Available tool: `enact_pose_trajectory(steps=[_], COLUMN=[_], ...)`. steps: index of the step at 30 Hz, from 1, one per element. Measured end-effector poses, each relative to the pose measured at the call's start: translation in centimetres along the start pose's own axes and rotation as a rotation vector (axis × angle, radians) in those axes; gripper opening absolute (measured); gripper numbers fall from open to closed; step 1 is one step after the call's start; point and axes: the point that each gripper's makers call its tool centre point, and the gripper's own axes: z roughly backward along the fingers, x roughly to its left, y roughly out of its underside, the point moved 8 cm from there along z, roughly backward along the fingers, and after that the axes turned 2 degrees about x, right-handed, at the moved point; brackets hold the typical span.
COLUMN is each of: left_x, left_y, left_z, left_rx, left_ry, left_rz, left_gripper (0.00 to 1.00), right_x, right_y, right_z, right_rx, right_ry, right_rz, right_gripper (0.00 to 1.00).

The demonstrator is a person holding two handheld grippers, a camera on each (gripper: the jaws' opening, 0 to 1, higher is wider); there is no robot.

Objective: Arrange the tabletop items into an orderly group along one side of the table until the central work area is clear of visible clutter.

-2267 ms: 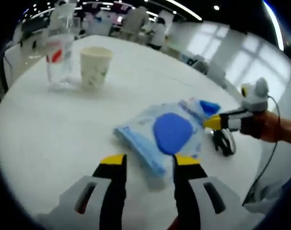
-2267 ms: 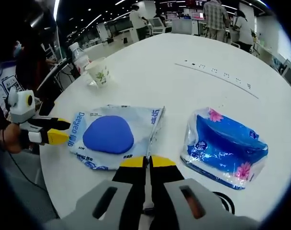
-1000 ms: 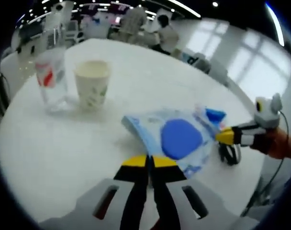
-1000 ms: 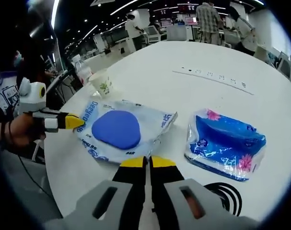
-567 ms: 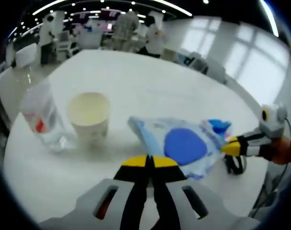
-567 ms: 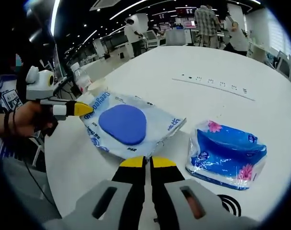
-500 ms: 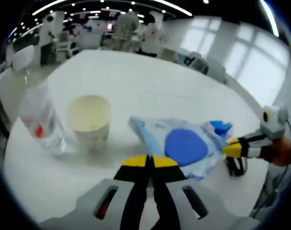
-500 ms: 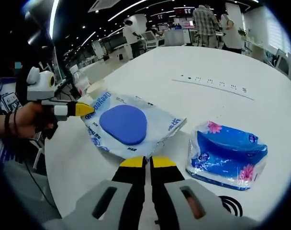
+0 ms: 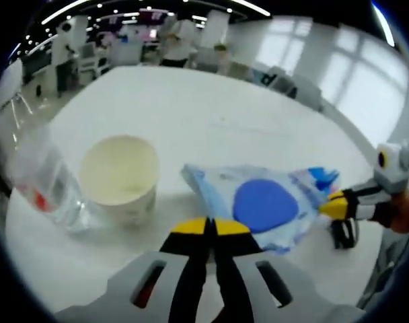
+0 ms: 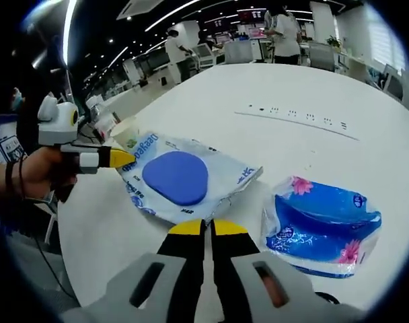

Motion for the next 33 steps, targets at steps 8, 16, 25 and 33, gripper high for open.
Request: enact_pose_trajectory(steps=[8, 16, 25, 33], left_x=[0.5, 1.2, 1.7, 1.8], left_y=[0.5, 0.6, 0.3, 0.2], left_z=[-1.0, -1.4, -1.9, -2.2], left_rx=[0.017, 0.022, 0.022, 0.023], left_ry=[-0.013, -0.027, -0.034, -0.044], left_rz=[0.009, 0.023, 0.023, 0.007], left_gripper=[0.00, 0.00, 0.00, 0.01], right_x=[-0.3, -0.3, -0.3, -0.4], right_y=[0.3, 0.2, 0.1, 0.2], right_z=[-0.9, -1.6, -1.9, -2.1], right_rx=[0.025, 0.040, 0.046, 0.065], right_ry=[0.005, 0.008, 0.013, 0.024], right_rz=[0.006, -0.002, -0.035, -0.017], right_gripper=[0.02, 0.02, 0.02, 0.03])
